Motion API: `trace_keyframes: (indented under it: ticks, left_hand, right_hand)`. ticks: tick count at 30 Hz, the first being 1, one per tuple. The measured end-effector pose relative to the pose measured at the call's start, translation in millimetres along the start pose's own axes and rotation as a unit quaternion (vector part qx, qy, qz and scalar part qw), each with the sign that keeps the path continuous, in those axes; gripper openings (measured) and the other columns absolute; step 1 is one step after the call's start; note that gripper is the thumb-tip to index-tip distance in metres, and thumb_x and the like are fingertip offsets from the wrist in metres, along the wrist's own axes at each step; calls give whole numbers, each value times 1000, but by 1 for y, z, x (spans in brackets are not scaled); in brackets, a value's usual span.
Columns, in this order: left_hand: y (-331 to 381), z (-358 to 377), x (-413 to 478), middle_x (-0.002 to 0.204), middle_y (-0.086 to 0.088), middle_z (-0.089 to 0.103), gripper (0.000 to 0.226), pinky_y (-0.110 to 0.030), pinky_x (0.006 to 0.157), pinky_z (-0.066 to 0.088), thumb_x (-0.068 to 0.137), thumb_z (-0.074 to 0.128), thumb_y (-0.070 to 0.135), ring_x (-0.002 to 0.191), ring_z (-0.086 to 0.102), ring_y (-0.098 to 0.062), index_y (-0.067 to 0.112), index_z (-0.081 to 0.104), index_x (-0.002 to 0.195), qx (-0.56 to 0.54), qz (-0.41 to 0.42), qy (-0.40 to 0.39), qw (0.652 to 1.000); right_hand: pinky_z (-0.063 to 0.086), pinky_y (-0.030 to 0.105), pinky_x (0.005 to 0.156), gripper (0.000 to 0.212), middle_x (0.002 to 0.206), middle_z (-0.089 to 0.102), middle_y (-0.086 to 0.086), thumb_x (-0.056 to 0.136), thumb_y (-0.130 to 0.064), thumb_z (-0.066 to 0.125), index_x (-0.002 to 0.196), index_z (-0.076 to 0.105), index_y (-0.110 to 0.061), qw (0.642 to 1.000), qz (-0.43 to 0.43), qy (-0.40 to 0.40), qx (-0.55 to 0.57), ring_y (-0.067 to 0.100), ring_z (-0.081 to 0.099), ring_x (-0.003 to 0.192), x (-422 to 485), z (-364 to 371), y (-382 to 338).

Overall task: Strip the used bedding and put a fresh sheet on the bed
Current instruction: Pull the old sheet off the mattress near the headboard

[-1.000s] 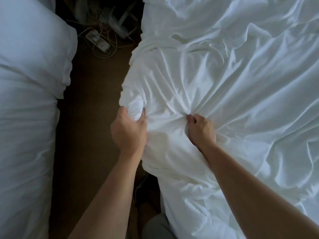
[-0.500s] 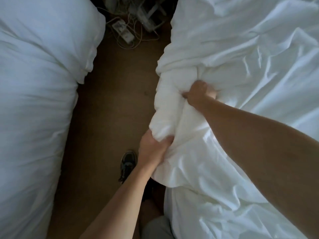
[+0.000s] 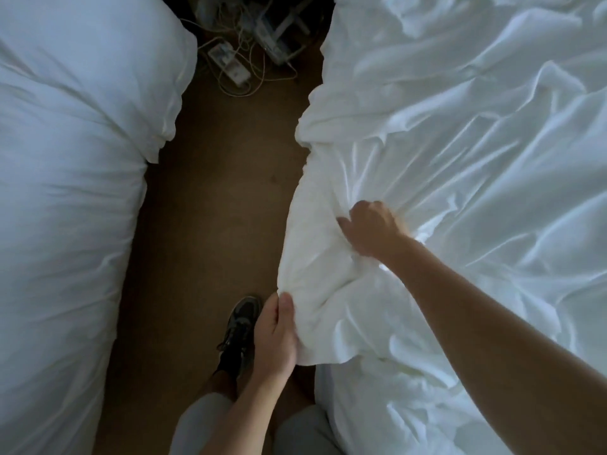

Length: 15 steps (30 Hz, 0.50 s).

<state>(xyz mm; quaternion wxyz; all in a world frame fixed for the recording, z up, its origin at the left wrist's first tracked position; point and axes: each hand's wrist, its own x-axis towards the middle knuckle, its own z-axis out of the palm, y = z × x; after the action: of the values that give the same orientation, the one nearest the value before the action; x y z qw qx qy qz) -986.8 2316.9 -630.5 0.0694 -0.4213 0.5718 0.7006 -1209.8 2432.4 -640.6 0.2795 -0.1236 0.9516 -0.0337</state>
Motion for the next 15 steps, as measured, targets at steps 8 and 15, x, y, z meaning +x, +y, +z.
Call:
trace_keyframes:
  ticks: [8,15]
  left_hand:
    - [-5,-6,-18,61,10,45,43,-22,56,34,101,45,39,59,42,-5,12,44,68,93,132,-19,987]
    - [-10,-53,-57,68,12,43,38,-16,57,33,105,43,24,61,39,-3,14,48,68,275,365,-85,885]
  right_hand:
    - [39,35,74,30,107,66,7,99,-47,45,95,63,-23,991,93,-72,-70,32,64,99,-98,-33,14]
    - [39,38,68,36,69,57,2,100,-28,59,67,46,-17,929,-73,360,32,28,55,66,-173,13,-66]
